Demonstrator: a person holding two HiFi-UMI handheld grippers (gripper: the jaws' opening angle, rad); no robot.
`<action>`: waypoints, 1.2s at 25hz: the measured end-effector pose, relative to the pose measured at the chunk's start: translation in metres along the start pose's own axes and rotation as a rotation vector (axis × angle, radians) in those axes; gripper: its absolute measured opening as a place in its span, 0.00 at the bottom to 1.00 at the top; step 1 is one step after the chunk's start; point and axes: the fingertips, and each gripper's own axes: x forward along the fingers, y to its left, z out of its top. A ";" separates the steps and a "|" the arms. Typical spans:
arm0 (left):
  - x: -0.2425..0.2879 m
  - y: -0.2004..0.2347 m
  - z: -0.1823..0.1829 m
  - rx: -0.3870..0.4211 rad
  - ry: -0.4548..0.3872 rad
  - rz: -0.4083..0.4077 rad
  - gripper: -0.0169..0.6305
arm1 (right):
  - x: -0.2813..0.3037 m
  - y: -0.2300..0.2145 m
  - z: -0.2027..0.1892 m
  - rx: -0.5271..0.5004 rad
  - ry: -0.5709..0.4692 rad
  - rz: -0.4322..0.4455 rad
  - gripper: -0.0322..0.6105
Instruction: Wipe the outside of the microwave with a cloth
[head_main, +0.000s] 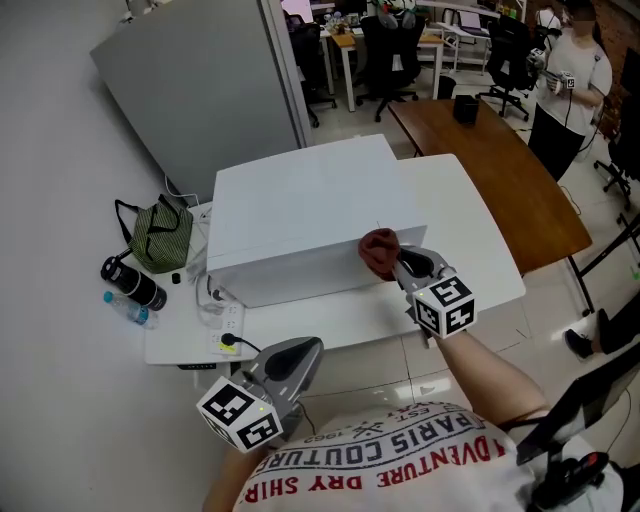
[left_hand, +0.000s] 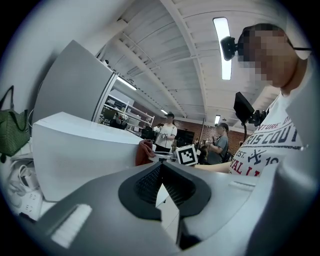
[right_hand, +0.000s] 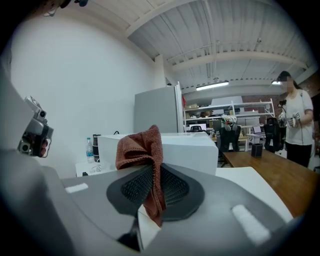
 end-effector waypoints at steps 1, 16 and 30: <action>-0.002 0.001 -0.001 -0.003 0.001 0.005 0.03 | 0.000 0.006 0.000 -0.010 -0.004 0.010 0.11; -0.104 0.047 -0.014 -0.063 -0.044 0.204 0.03 | 0.080 0.155 -0.024 -0.017 0.035 0.284 0.11; -0.225 0.087 -0.037 -0.130 -0.098 0.466 0.03 | 0.183 0.274 -0.070 -0.054 0.092 0.418 0.11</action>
